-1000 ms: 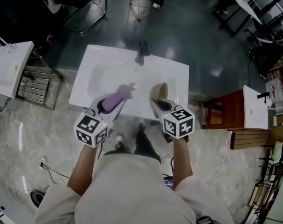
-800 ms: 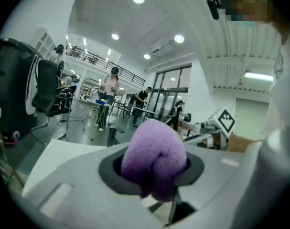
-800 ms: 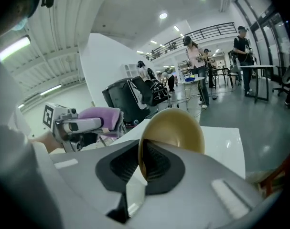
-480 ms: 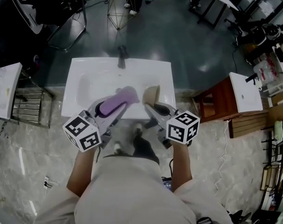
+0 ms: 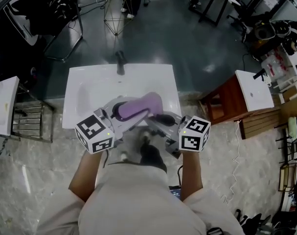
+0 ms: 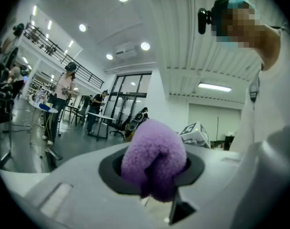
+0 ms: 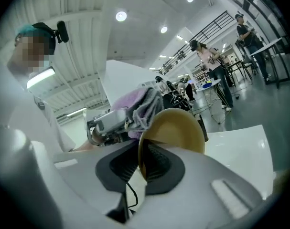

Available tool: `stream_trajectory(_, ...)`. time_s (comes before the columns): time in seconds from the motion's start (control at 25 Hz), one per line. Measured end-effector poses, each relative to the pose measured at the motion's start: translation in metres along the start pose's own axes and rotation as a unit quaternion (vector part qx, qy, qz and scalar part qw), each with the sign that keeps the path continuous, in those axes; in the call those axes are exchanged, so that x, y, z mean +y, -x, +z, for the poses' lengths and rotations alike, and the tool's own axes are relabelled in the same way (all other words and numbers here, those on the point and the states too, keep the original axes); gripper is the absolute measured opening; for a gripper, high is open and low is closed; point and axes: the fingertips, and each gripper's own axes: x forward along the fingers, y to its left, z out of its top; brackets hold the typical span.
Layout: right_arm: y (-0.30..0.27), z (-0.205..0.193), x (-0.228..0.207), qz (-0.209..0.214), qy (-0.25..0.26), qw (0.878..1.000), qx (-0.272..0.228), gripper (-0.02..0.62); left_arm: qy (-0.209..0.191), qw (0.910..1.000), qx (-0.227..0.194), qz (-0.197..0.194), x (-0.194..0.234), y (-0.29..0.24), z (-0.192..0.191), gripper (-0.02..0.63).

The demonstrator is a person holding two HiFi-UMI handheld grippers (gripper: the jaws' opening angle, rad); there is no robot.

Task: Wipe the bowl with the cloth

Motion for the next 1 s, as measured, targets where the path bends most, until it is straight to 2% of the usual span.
stream_trajectory(0.12, 0.0, -0.001, 0.006, 0.018, 0.006, 1.0, 0.007, 0.014, -0.011, 0.9998, 0.015, 0.007, 0.008, -0.002, 0.0, 0.129)
stream_trajectory(0.48, -0.004, 0.003, 0.015, 0.084, 0.019, 0.996, 0.021, 0.026, -0.007, 0.9994, 0.012, 0.033, 0.051, 0.0, 0.003, 0.127)
stream_trajectory(0.72, -0.016, 0.007, 0.031, 0.132, 0.03, 0.991, 0.017, 0.035, -0.013, 0.9991, 0.022, 0.034, 0.078, 0.011, -0.012, 0.124)
stream_trajectory(0.88, -0.009, 0.024, 0.033, 0.153, 0.02, 0.988, -0.022, 0.019, -0.012, 0.9983, 0.044, 0.035, 0.089, 0.013, -0.035, 0.12)
stream_trajectory(1.0, -0.003, 0.041, 0.032, 0.17, 0.002, 0.984, -0.061, 0.013, 0.011, 0.9991, 0.041, 0.007, 0.087, 0.015, -0.05, 0.121)
